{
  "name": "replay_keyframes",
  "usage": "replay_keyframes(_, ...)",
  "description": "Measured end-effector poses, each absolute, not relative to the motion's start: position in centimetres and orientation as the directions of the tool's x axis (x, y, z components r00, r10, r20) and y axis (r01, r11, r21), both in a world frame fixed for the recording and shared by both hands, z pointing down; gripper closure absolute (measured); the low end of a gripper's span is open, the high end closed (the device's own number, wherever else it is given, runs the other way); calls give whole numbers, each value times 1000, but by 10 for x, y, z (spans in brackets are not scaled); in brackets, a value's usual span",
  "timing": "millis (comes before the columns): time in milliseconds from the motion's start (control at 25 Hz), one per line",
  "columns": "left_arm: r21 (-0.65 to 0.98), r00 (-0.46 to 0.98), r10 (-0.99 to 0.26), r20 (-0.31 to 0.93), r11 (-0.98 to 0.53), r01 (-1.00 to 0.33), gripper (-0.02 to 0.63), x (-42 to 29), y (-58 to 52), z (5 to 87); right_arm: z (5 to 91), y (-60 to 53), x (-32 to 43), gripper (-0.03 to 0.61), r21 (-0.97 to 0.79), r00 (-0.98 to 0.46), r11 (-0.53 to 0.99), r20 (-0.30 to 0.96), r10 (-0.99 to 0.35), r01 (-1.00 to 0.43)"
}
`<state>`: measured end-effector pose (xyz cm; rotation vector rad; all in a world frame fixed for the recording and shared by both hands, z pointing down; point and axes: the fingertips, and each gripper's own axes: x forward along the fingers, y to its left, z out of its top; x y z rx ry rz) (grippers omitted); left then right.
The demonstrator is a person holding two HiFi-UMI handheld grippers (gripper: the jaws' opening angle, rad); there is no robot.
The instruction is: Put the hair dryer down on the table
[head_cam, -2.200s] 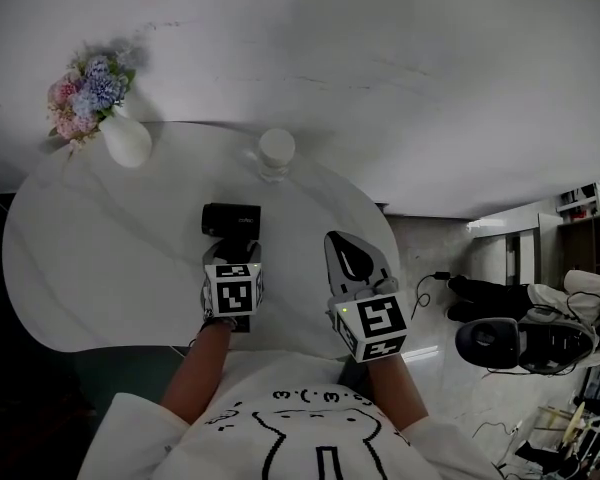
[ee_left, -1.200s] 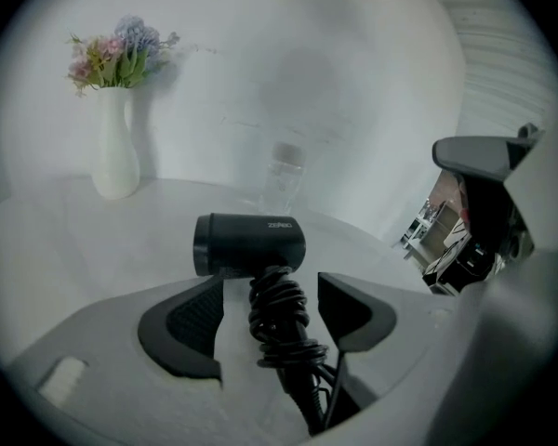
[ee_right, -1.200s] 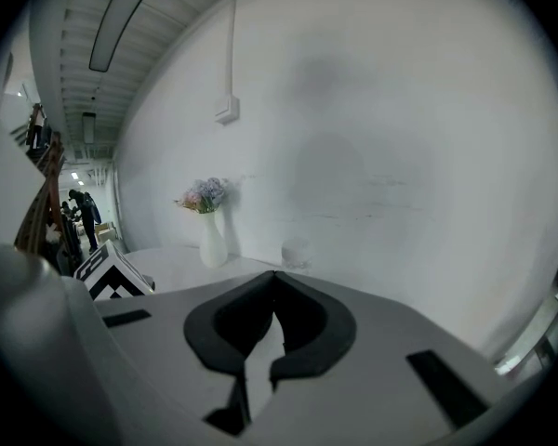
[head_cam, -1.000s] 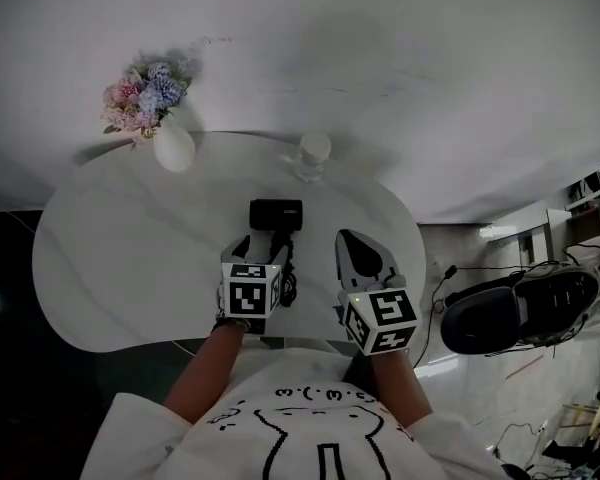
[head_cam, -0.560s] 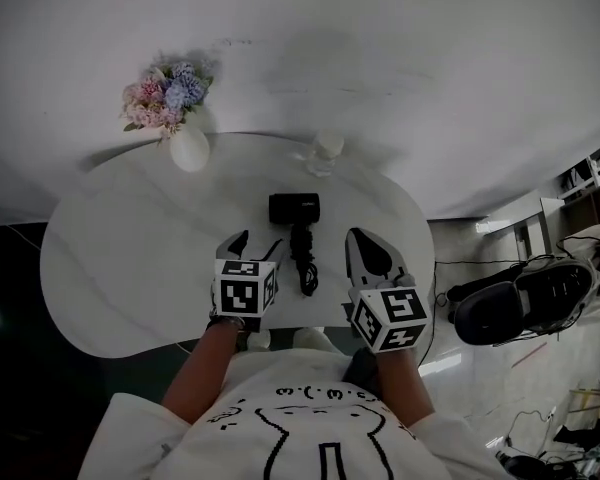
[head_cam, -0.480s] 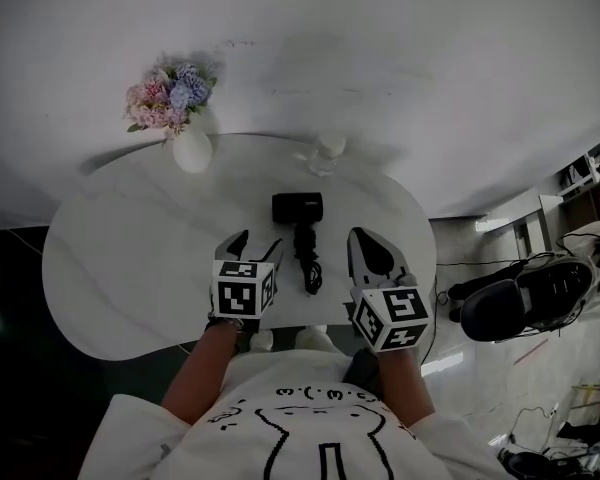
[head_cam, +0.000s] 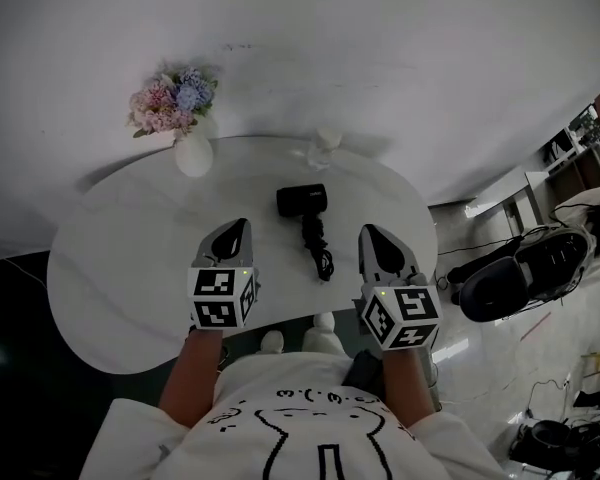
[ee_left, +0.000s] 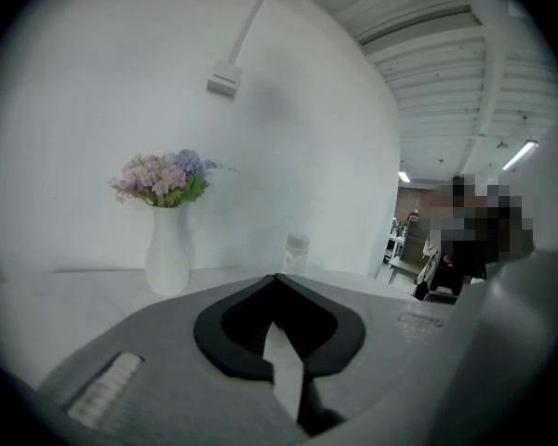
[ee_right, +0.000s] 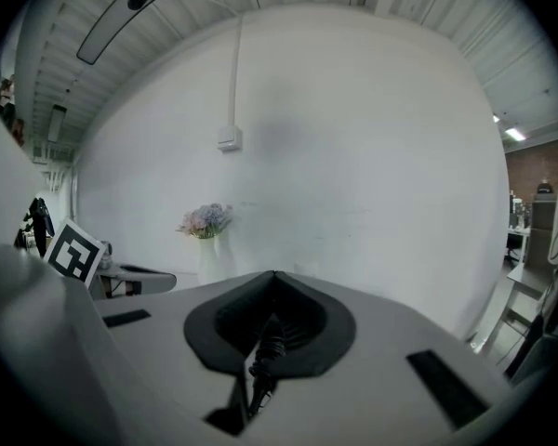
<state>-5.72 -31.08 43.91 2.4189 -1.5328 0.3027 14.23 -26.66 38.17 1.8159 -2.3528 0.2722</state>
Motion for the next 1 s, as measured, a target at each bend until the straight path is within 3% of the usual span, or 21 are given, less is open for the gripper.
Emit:
replay_keyframes(280,75,458,-858,230,-454,-888,595,-70,-299,407,367,-253,135,577,-47,-225,220,191,-955,-974)
replay_keyframes(1000,-33,411,-912,-2,-411,-911,595,-64,-251,321,321,-212,139,577,85,-333,339,82,-939,-937)
